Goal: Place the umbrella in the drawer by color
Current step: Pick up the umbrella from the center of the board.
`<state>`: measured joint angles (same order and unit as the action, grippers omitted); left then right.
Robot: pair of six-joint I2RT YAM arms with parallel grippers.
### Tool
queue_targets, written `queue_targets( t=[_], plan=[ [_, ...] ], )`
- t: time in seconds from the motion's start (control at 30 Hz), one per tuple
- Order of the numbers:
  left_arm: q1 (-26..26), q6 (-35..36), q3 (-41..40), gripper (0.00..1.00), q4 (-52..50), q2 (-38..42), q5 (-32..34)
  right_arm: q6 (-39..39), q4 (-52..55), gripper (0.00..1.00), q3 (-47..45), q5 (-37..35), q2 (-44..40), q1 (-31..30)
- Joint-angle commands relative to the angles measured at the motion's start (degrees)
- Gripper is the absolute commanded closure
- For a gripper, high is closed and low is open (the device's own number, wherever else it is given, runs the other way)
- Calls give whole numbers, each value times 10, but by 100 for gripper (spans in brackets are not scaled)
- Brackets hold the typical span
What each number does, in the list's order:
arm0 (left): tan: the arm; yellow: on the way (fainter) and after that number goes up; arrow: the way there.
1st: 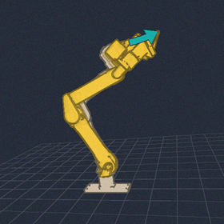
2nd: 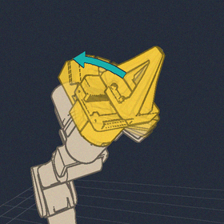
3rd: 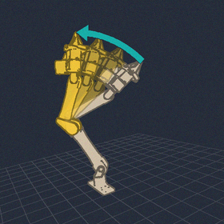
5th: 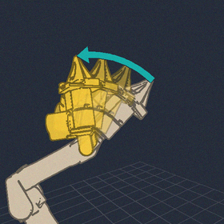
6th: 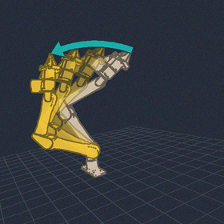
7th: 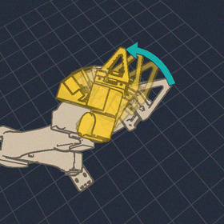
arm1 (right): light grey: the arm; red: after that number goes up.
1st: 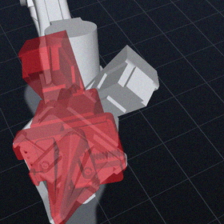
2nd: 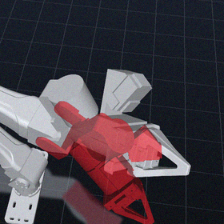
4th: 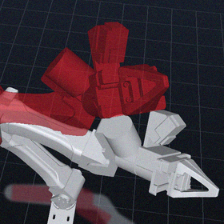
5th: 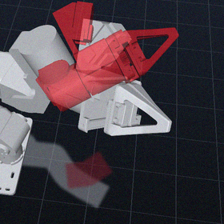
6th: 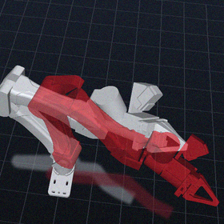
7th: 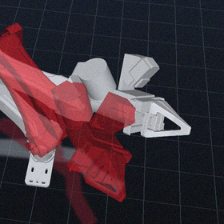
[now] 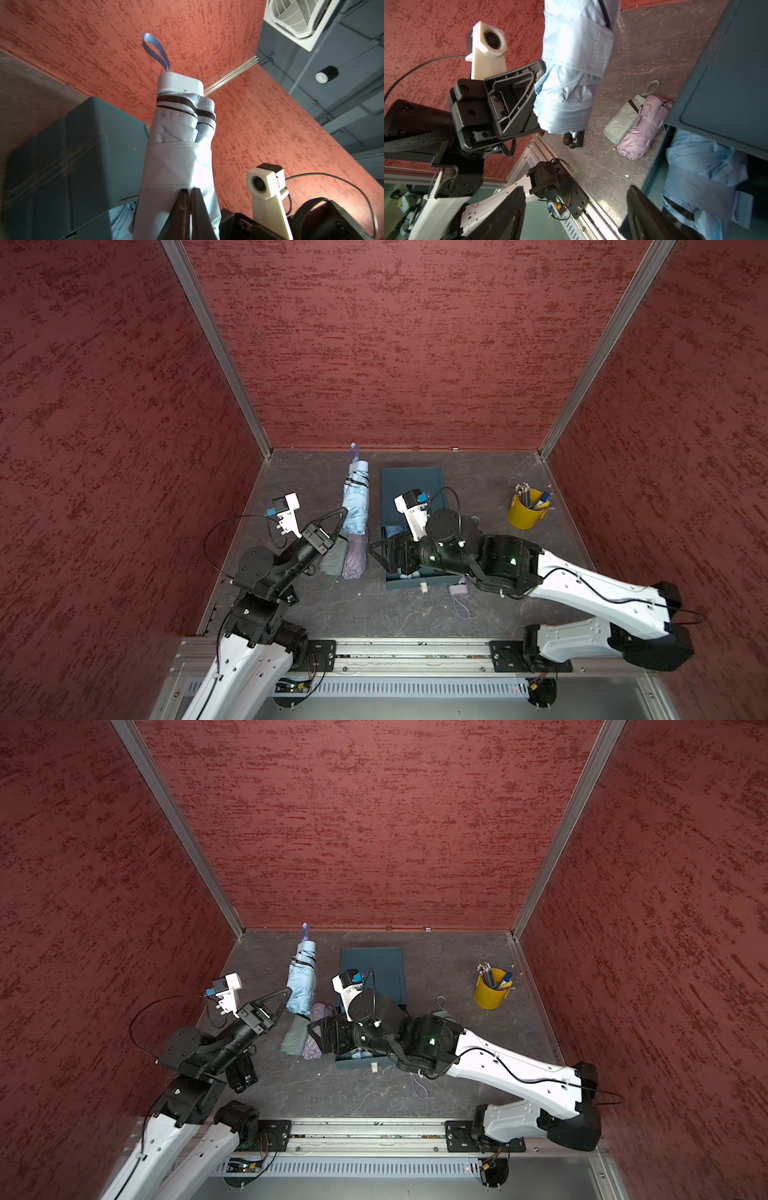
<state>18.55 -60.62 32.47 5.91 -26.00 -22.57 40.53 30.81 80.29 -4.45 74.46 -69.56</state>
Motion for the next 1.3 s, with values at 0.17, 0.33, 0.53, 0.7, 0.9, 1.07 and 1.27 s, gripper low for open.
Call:
queue_targets(
  t=[0.17, 0.33, 0.53, 0.7, 0.9, 1.07, 1.27],
  plan=[
    [4, -39, -5, 100, 177, -3, -35, -3, -111, 6, -37, -16, -27, 3],
    [10, -36, -5, 100, 179, -6, -31, -5, -163, 10, -16, 2, 2, 14],
    [10, -28, -4, 100, 163, -6, -25, -16, -183, 16, 23, 25, 37, 20],
    [11, -30, -6, 100, 165, -5, -26, -11, -185, 21, 31, 20, 51, 28],
    [13, -25, -7, 100, 155, -4, -28, 2, -187, 40, 46, 31, 67, 39],
    [16, -23, -8, 100, 146, -7, -31, 4, -167, 73, 56, 28, 75, 41],
    [17, 0, 1, 80, 79, -9, -18, 2, -109, 100, 68, 12, 66, 42]
  ],
)
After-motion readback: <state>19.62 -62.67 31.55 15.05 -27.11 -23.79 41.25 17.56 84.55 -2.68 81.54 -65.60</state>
